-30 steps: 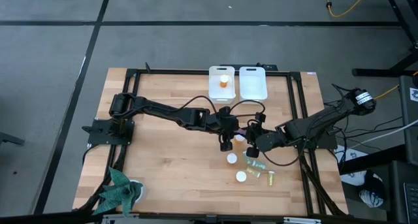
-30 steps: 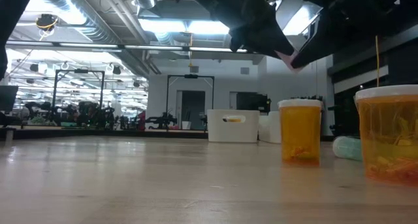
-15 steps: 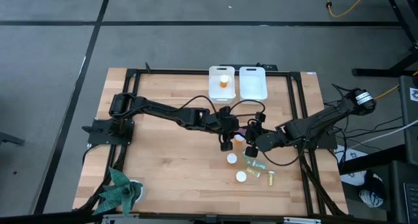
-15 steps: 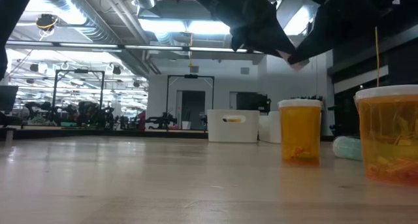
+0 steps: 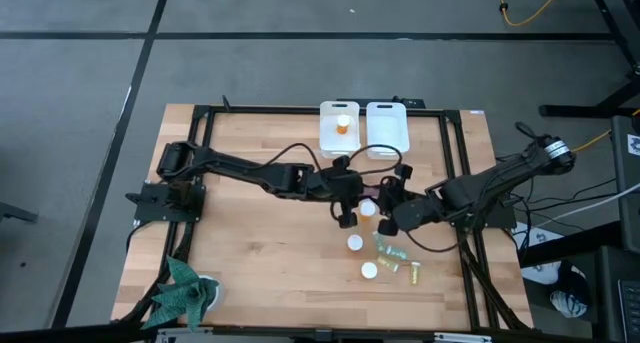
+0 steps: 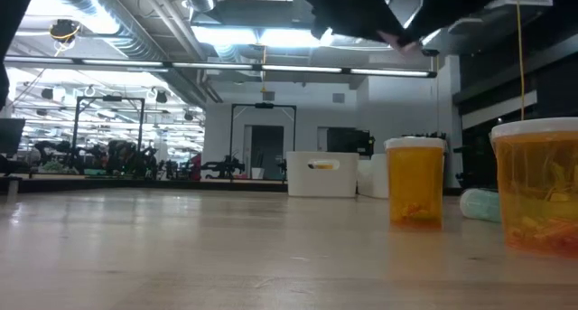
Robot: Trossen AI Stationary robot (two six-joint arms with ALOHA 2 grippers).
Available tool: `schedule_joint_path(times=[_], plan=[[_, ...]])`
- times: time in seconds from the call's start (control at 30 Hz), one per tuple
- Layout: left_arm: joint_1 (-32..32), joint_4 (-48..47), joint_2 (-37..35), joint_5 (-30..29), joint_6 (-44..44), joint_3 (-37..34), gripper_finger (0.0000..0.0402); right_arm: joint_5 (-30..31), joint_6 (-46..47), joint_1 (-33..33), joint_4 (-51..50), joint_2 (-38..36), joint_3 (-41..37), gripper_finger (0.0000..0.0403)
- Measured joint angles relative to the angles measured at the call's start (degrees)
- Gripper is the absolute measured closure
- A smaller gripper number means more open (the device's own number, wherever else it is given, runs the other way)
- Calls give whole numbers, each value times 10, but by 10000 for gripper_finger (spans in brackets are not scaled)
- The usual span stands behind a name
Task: Pick and place medicine bottles into bin by pill shape (circle, oval)
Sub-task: Put the small purple medicine pill bottle into the right white bin
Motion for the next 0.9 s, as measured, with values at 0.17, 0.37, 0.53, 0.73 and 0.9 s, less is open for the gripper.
schedule_joint_path(times=[0.17, 0.37, 0.53, 0.73, 0.9], plan=[[-16, -5, -10, -35, 15, 0, 322, -60, -5, -1, -20, 0, 31, 265], [-24, -21, -10, -66, 30, -3, 322, -85, 0, 0, -33, -12, 35, 237], [-25, -25, -12, -99, 30, -2, 321, -90, 2, 0, -37, -31, 35, 218], [-32, -26, -16, -100, 29, -2, 321, -138, 33, 3, -59, -46, 35, 218], [-56, -46, -42, -128, 29, -1, 321, -166, 63, 3, -65, -52, 34, 225]])
